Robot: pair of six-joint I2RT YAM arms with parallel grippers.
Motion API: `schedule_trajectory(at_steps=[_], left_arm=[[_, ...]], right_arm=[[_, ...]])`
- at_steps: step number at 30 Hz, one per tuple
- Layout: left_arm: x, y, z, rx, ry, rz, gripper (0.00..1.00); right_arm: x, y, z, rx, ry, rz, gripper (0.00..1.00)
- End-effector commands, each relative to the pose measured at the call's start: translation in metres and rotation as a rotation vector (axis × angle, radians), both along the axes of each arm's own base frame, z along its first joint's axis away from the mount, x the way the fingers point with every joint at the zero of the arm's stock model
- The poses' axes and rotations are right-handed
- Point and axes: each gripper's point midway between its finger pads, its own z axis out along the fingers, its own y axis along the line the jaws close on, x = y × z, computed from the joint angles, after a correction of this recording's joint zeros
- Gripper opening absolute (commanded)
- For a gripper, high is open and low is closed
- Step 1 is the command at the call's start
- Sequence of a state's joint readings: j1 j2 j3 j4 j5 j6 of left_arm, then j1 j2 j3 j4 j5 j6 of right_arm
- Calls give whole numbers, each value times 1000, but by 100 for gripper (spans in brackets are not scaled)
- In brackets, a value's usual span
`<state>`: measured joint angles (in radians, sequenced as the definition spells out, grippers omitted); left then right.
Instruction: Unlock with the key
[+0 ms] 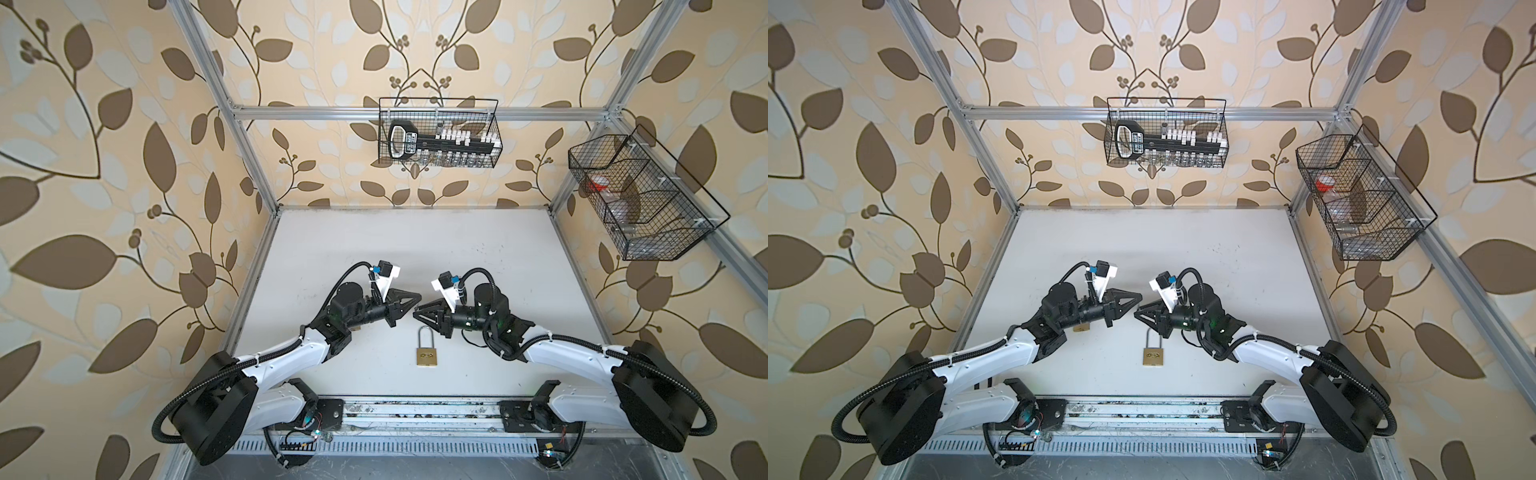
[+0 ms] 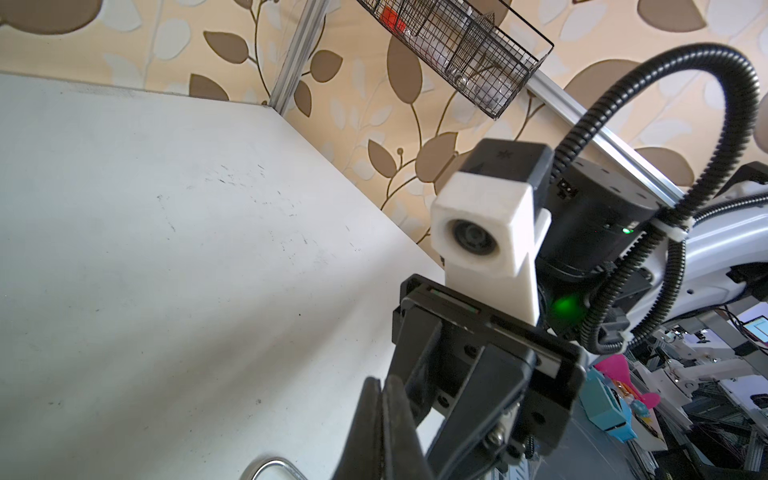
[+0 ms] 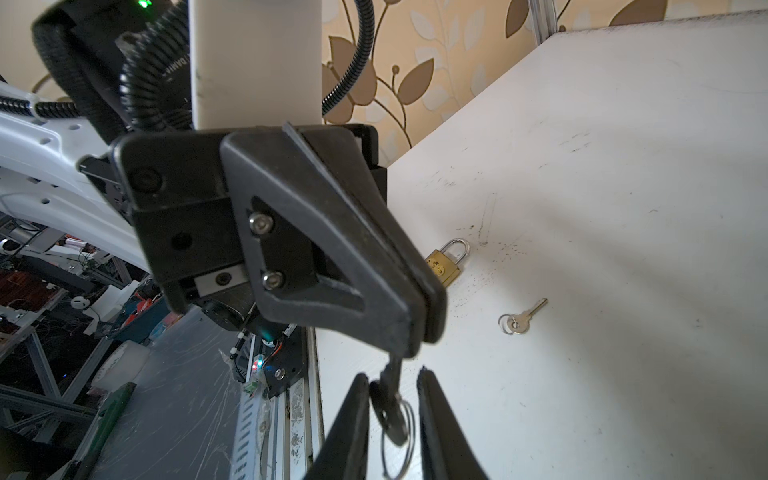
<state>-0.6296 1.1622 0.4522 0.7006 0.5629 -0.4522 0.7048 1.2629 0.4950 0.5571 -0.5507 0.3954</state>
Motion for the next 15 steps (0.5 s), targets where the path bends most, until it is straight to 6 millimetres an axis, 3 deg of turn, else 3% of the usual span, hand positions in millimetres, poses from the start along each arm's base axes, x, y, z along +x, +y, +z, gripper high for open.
schedule_trajectory(at_steps=[1, 6, 15], left_arm=[[0, 0, 23, -41, -73, 12, 0], [1, 3, 23, -37, -75, 29, 0], [3, 3, 21, -32, -71, 37, 0]], right_arm=[[2, 4, 9, 13, -16, 13, 24], [4, 2, 9, 15, -13, 9, 28], [5, -1, 10, 21, -12, 2, 20]])
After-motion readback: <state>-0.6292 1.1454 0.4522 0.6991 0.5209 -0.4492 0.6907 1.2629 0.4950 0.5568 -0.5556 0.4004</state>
